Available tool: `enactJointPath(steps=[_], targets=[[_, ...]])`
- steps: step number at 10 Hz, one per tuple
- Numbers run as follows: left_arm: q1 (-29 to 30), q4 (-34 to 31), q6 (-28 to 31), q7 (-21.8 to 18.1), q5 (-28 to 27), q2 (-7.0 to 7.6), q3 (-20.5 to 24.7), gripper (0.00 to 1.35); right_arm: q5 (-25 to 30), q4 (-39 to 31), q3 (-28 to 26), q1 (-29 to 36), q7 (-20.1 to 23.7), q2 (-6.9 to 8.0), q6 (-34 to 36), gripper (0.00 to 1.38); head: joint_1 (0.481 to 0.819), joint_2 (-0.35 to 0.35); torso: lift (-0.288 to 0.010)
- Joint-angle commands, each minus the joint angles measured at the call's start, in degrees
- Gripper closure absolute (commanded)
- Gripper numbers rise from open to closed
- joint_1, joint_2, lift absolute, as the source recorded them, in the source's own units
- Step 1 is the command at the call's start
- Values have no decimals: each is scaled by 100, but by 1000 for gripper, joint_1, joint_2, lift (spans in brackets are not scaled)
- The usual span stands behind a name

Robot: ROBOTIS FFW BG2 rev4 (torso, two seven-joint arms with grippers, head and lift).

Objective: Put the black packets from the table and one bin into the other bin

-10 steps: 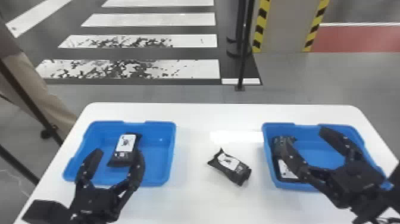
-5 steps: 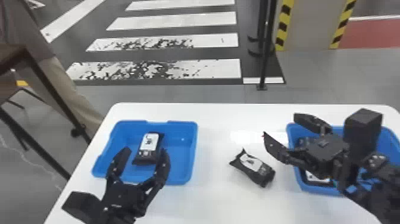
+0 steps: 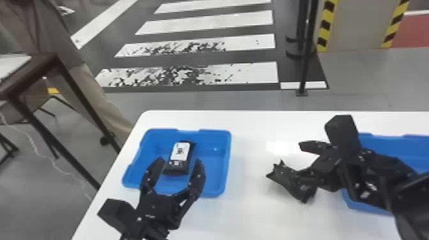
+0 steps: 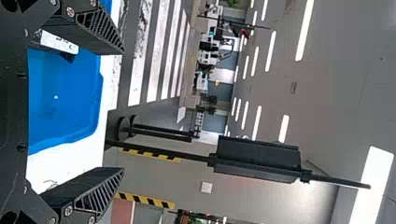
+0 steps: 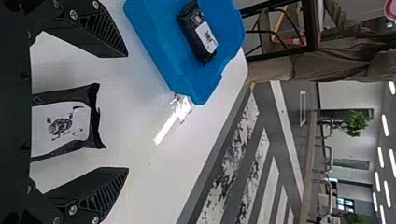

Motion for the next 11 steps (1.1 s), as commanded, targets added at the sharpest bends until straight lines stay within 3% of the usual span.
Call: enactJointPath(steps=[1,7,9,10,11], targets=[[-31,0,56,-4,12,9,-12,145,38,410,231,-321,5,-2,250,157,695,224,-110],[-157,112,70,-13,103,18,-127,145,15,2013,1191,-1432,260,24,489,157,695,218,-110],[-200,168,70,-21,137,18,-150,145,26,2449,1488,-1727,286,42,686,219,695,209,-110],[-242,211,56,-21,149,26,-195,145,-54,2815,1660,-1896,286,42,658,360,695,204,-110],[-256,253,42,-21,160,26,-230,145,-134,2871,1660,-1910,286,42,644,785,695,200,-110]])
